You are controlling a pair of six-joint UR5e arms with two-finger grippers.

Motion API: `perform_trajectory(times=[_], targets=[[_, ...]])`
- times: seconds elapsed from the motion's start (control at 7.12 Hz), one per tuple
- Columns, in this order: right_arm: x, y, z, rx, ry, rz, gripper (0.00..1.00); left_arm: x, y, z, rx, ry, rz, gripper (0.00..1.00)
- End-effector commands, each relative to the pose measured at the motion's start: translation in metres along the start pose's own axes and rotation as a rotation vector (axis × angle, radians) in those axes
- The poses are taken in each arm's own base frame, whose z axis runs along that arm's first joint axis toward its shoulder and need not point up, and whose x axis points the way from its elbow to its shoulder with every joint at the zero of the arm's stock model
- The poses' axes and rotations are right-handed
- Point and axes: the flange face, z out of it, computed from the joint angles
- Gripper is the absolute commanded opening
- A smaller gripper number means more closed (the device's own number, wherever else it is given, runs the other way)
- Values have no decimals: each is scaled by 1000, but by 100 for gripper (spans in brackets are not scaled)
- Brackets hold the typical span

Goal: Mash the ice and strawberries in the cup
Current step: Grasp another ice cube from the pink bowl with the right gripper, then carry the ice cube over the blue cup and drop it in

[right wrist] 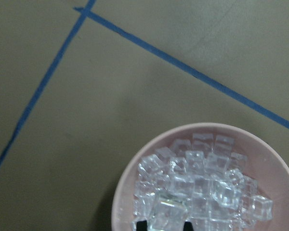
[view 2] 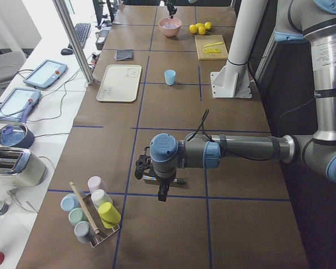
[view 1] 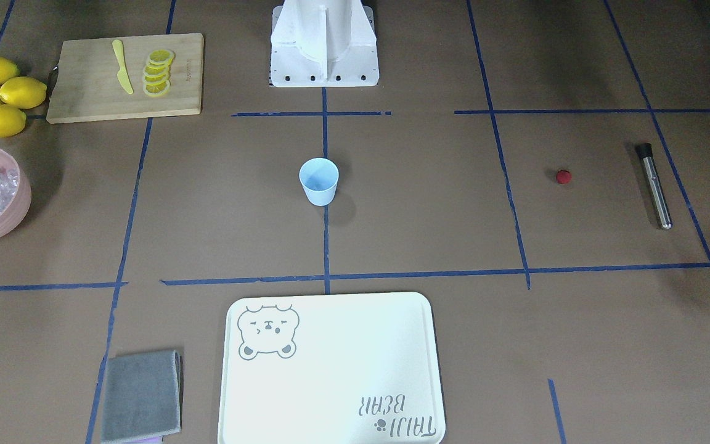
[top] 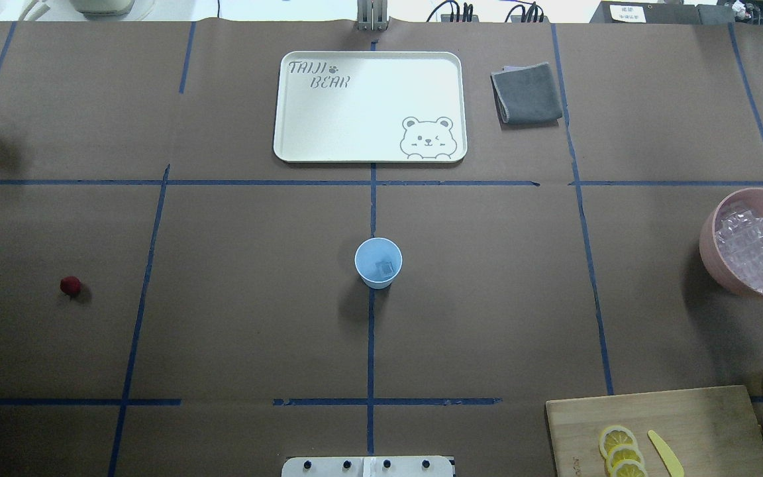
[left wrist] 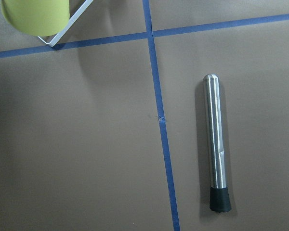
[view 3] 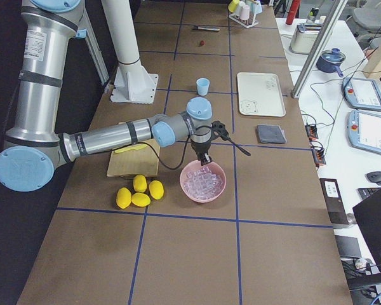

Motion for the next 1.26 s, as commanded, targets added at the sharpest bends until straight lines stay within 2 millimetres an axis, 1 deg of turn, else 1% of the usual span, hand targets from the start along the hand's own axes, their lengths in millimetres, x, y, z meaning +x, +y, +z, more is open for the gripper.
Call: perform_trajectory(times=[0.0, 0.14, 0.28, 0.42, 0.56, 0.7, 0.84, 0.98, 1.12], targets=[[-77, -76, -25, 42, -49, 132, 6, -1, 0, 1, -1, 0, -1, 100], [-135, -110, -16, 20, -81, 179, 6, -1, -1, 0, 0, 0, 0, 100], [-199, -134, -2, 12, -67, 210, 6, 0, -2, 0, 1, 0, 1, 100], [-273, -153, 11, 19, -59, 256, 6, -1, -3, 0, 1, 0, 1, 100], [-339, -171, 12, 15, -63, 324, 6, -1, -2, 1, 0, 0, 0, 100], [-398, -188, 20, 28, -58, 359, 6, -2, -2, 2, -2, 0, -2, 100], [-442, -202, 29, 44, -52, 415, 6, -2, -2, 2, -3, 0, -3, 100], [-473, -223, 35, 44, -49, 439, 5, -3, -1, 2, -4, 1, -4, 100], [-496, -233, 44, 47, -35, 461, 5, -3, 0, 3, -5, 1, -5, 100]])
